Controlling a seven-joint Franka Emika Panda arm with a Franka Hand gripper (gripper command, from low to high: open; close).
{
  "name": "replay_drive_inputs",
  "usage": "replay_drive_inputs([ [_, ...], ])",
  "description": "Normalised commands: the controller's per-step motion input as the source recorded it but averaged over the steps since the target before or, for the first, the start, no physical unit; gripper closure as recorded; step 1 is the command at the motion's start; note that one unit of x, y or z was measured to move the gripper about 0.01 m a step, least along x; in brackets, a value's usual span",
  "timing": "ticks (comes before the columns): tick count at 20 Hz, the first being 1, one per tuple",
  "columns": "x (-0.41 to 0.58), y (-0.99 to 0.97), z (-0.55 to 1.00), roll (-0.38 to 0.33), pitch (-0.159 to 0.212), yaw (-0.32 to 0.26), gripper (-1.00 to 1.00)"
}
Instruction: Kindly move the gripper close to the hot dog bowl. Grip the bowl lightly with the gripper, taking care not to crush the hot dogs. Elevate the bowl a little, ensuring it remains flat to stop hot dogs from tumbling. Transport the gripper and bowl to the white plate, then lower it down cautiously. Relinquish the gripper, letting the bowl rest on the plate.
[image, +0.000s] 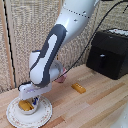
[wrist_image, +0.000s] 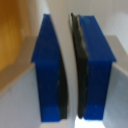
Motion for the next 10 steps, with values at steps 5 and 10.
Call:
replay_drive_inputs([
  [5,0.037,-0.13,0.60,0.034,0.059,0.049,-1.00],
  [10,0.055,-0.03,0.81,0.027,0.057,0.054,-1.00],
])
